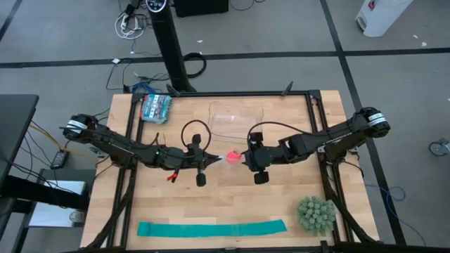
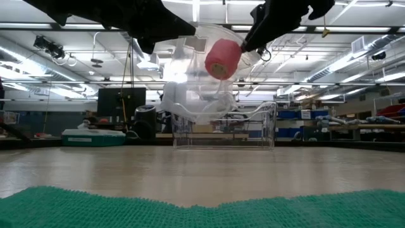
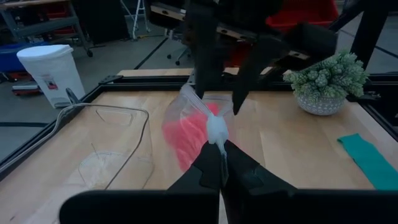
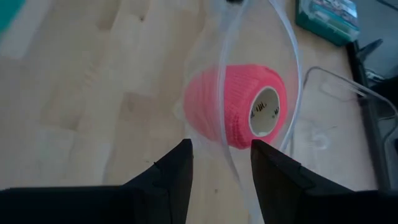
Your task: Roll bandage
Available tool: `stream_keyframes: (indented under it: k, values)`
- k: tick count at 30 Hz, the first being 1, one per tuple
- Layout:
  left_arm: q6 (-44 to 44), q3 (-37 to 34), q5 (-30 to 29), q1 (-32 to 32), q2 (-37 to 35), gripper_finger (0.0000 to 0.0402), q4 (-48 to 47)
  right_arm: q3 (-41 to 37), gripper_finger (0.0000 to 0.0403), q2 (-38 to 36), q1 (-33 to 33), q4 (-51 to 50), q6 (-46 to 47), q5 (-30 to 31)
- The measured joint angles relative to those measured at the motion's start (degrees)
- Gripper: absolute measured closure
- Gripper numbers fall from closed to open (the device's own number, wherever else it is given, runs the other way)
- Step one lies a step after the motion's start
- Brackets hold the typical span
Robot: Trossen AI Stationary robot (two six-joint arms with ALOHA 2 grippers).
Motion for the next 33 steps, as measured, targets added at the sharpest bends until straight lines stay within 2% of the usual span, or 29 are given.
stream_keyframes:
  k: [6,8,12,13,17,19,23,26,28,29,31,32,33]
  values:
    - [-0.2,0.0,0.0,0.0,0.0,0.0396,0.6,0.0,0.0264,0.0,-0.6,-0.3,-2.8,1.2]
    - [-0.2,0.0,0.0,0.0,0.0,0.0396,1.0,0.0,0.0292,0.0,-0.9,-1.0,-3.1,1.9]
    - [-0.2,0.0,0.0,0.0,0.0,0.0396,1.9,0.0,0.038,0.0,-1.4,-2.2,-2.8,1.4]
    - [-0.2,0.0,0.0,0.0,0.0,0.0396,2.0,0.0,0.0391,0.0,-1.5,-2.4,-2.8,1.2]
    - [-0.2,0.0,0.0,0.0,0.0,0.0396,1.7,0.0,0.0397,0.1,-1.4,-2.0,-2.6,0.7]
    - [-0.2,0.0,0.0,0.0,0.0,0.0396,1.2,0.4,0.0401,0.0,-1.3,-3.8,-2.5,-2.2]
    - [-0.3,0.0,0.0,0.0,0.0,0.0396,-0.8,5.2,0.0402,-0.4,-0.3,-8.6,1.4,-2.7]
    - [-1.4,0.0,0.1,0.5,0.0,0.0396,-2.4,7.3,0.0402,-0.3,-0.6,-10.0,1.5,-12.0]
    - [-1.7,0.0,1.0,1.1,0.0,0.0396,-2.4,8.0,0.0402,-0.2,-1.1,-10.3,4.5,-9.3]
    - [-1.7,0.0,1.8,1.4,0.0,0.0396,-2.4,8.4,0.0402,-0.3,-1.5,-10.9,5.9,-9.9]
    - [-1.8,0.0,2.1,1.4,0.0,0.0396,-2.4,8.5,0.0402,-0.2,-1.8,-11.2,5.3,-15.7]
    - [-1.8,0.0,2.2,1.4,0.0,0.0396,-2.6,8.5,0.0402,0.0,-1.8,-11.4,4.7,-15.0]
    - [-1.7,0.0,2.2,1.5,0.0,0.0396,-2.7,8.5,0.0402,0.2,-1.7,-12.1,5.4,-10.8]
